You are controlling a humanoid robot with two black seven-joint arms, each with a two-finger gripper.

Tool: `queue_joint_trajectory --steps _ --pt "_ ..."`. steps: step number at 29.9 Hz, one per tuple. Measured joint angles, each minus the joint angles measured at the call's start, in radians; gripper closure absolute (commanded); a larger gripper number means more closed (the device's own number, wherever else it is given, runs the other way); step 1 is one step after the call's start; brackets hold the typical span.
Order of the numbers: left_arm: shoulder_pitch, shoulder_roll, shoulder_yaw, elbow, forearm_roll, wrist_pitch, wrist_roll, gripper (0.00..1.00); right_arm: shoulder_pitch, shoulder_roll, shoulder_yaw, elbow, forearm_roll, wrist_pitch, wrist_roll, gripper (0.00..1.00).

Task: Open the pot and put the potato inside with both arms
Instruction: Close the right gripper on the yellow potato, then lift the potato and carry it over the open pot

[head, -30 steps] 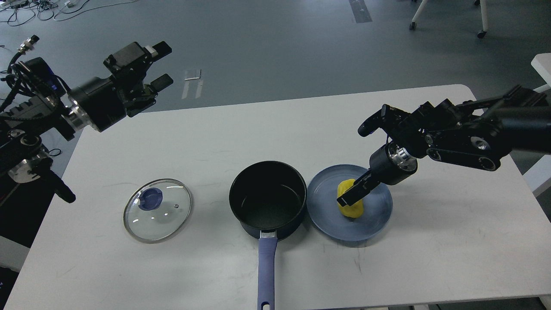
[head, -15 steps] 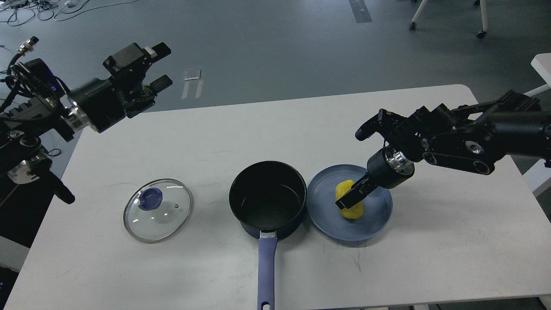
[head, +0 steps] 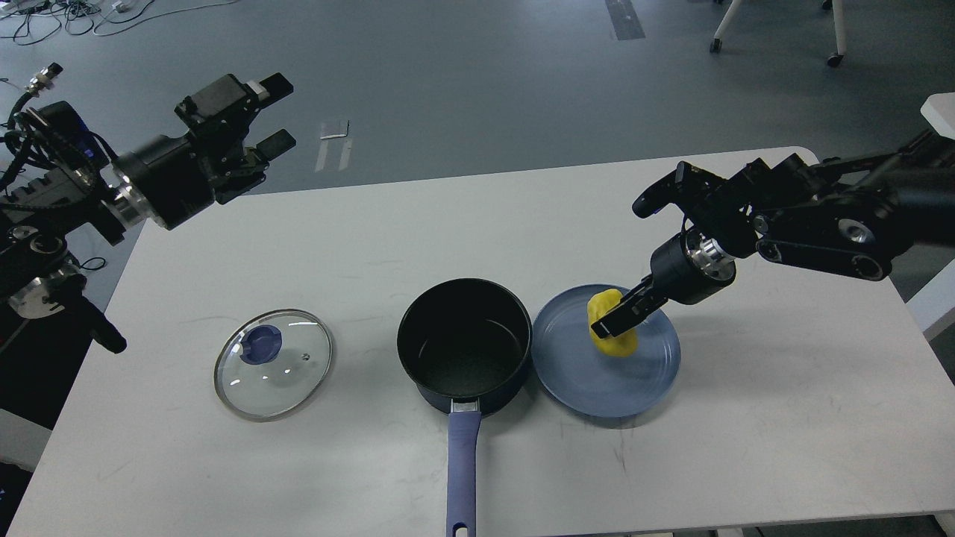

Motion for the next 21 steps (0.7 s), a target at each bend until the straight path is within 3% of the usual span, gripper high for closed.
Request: queue_joint_trajectory --steps 5,10,21 --pt "-0.001 0.000 0.000 0.000 0.000 0.000 0.000 0.02 0.101 -0.101 0.029 0.100 0.003 0.000 0.000 0.73" --pt "-0.002 -0.001 0.000 0.000 0.000 -0.002 0.000 0.02 0.182 -0.110 0.074 0.136 0.085 0.000 0.000 0.72" --pt "-0.005 0.001 -0.008 0.000 -0.002 -0.016 0.000 0.02 0.200 0.151 0.073 0.038 0.162 0.000 0.000 0.72"
